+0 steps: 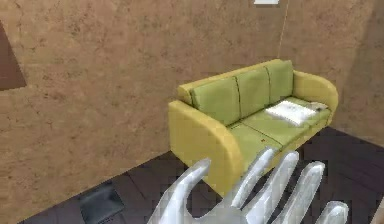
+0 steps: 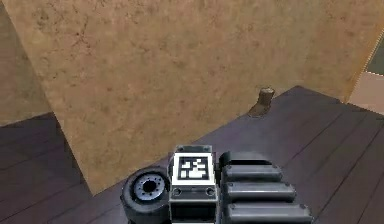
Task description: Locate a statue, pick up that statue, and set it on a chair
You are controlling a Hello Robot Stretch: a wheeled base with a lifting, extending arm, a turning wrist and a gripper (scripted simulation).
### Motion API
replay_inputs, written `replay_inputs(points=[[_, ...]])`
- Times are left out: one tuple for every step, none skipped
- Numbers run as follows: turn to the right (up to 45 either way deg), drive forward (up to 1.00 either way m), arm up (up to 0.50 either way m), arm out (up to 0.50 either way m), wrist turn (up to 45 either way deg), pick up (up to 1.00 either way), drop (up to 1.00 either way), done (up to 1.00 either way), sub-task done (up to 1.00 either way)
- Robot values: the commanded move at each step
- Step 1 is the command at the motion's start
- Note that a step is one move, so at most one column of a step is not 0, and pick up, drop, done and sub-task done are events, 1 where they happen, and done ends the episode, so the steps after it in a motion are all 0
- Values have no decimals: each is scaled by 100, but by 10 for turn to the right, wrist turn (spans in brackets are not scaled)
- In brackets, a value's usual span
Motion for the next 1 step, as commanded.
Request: replay_inputs(points=[[-450,0,0,0,0,0,0,0,0]])
